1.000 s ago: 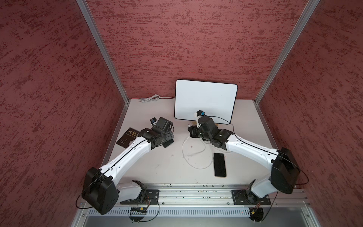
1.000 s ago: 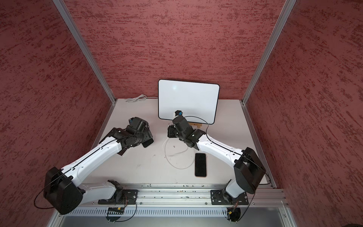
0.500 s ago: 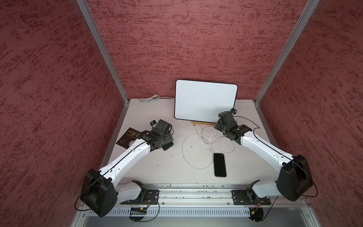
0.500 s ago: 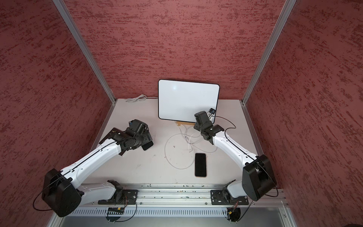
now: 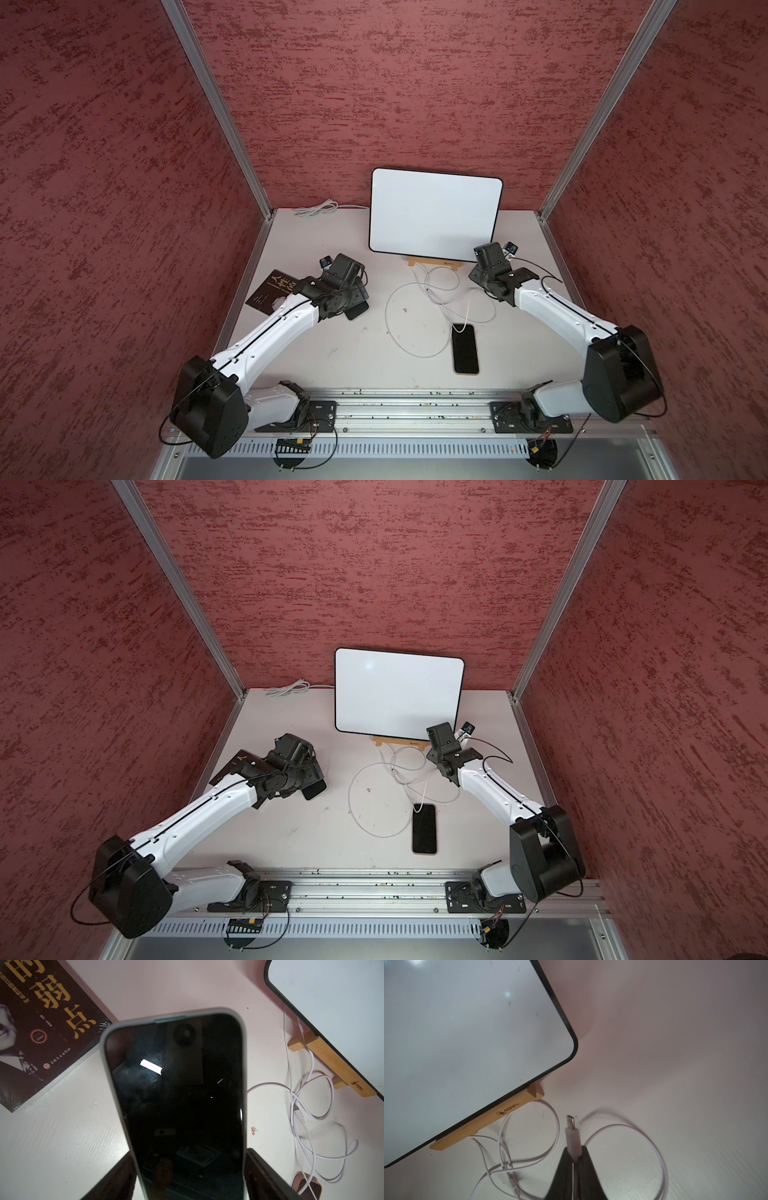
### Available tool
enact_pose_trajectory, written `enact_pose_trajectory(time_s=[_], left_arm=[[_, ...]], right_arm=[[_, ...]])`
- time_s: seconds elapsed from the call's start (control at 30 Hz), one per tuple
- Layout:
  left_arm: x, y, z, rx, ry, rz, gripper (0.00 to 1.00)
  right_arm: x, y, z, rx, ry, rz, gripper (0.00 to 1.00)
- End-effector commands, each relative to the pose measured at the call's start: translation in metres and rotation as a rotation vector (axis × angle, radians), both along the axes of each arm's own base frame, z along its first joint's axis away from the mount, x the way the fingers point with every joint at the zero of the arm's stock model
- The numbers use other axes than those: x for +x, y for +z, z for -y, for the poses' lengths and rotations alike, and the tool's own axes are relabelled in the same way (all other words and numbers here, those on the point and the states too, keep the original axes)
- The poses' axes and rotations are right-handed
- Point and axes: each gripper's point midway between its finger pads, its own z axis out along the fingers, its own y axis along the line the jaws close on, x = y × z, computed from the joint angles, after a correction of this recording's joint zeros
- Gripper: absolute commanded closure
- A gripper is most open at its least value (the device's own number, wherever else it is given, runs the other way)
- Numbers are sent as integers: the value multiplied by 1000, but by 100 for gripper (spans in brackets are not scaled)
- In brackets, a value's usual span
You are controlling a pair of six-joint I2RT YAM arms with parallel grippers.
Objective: Unplug the charging cable from the phone
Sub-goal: Remove the charging cable from the phone.
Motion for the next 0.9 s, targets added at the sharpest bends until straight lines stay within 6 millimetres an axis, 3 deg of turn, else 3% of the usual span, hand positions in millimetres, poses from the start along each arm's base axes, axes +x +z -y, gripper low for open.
enact_pose_trajectory(time_s=[0.0,0.37,0.5,0.6,0.67,0.73,0.8,0.87], left_arm=[[6,2,12,-30,-31,28,45],[-1,-15,27,-35,-98,-20,44],[-1,-17,28,-36,-100,-22,44],[-1,-20,29,-38,-101,-25,44],[0,-22,31,-44,-103,-30,44],[0,-23,32,-46,-106,-33,44],[1,-23,32,-45,-107,-34,43],[1,-23,33,-46,-109,-36,43]], right_arm=[[5,-12,8,7,-32,-29,98],[20,-39,43,62,-145,-111,99],[25,-36,42,85,-132,-117,100],[33,-27,26,163,-75,-71,99],[39,-23,20,183,-37,-43,85],[40,-22,20,170,-33,-56,57],[40,-25,24,148,-41,-80,35],[37,-27,30,138,-60,-99,22]])
